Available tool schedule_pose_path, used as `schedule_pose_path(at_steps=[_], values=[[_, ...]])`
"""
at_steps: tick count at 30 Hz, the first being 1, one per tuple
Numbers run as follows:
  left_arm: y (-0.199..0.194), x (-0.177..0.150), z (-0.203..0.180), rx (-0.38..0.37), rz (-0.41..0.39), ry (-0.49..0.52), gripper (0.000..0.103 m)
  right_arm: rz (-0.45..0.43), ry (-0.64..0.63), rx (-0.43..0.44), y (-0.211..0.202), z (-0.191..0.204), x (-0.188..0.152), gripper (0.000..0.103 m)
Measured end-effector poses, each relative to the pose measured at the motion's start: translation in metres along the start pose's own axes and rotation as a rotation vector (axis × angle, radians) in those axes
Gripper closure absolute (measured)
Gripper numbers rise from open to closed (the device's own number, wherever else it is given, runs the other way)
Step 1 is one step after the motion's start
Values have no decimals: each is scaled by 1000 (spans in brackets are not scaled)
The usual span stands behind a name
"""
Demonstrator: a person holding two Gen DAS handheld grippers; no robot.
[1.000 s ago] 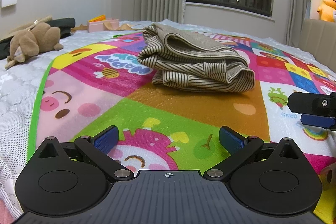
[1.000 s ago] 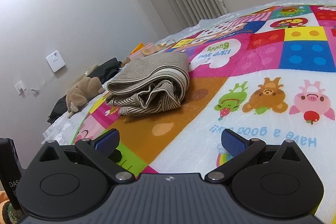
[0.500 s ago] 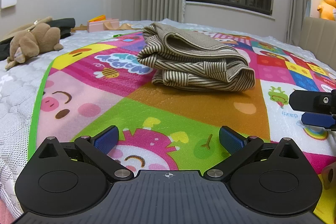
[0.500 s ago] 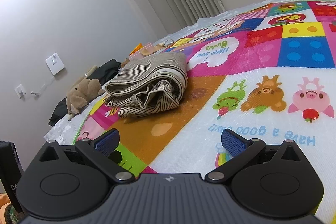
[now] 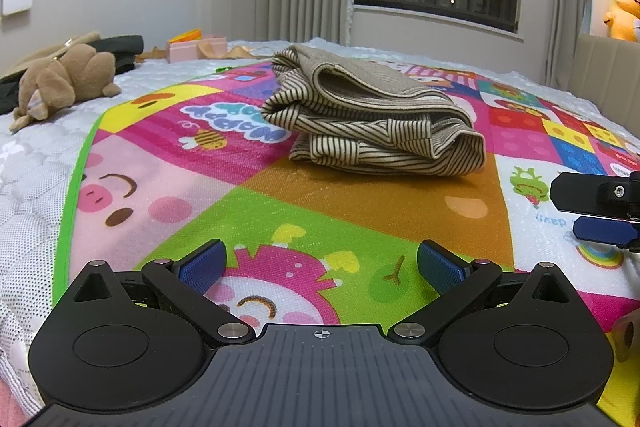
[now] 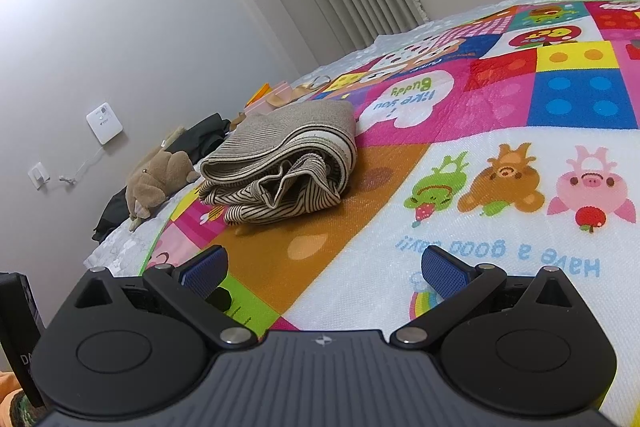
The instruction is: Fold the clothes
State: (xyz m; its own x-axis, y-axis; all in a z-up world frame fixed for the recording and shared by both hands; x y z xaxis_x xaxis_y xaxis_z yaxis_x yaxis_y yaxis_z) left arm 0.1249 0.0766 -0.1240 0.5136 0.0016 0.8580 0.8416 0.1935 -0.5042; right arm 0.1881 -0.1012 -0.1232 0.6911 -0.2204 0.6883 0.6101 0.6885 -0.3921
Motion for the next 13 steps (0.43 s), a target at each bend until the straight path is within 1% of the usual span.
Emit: schedule_pose_path(at_steps=[6, 11, 12, 13], values=[[0, 0, 0, 2, 0, 2, 0, 3, 0, -4, 0, 0, 0, 0], [0, 3, -1, 2, 11, 14, 0, 22, -13, -36, 4, 1, 0, 0], [-1, 4, 0, -13, 10, 8, 0, 25, -27, -55, 4, 3, 1, 0], [-3, 6, 2, -46, 7, -6, 0, 29, -42, -74, 5, 5, 1, 0]])
Point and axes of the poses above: each gripper's, at about its wrist camera, not at the fingertips, and y roughly the way its jaws point, z to its left, x to its top, the point moved 8 cm from there along y, roughly the way its jaws point, and after that the axes turned 9 degrees about y, right-handed, at the moved point
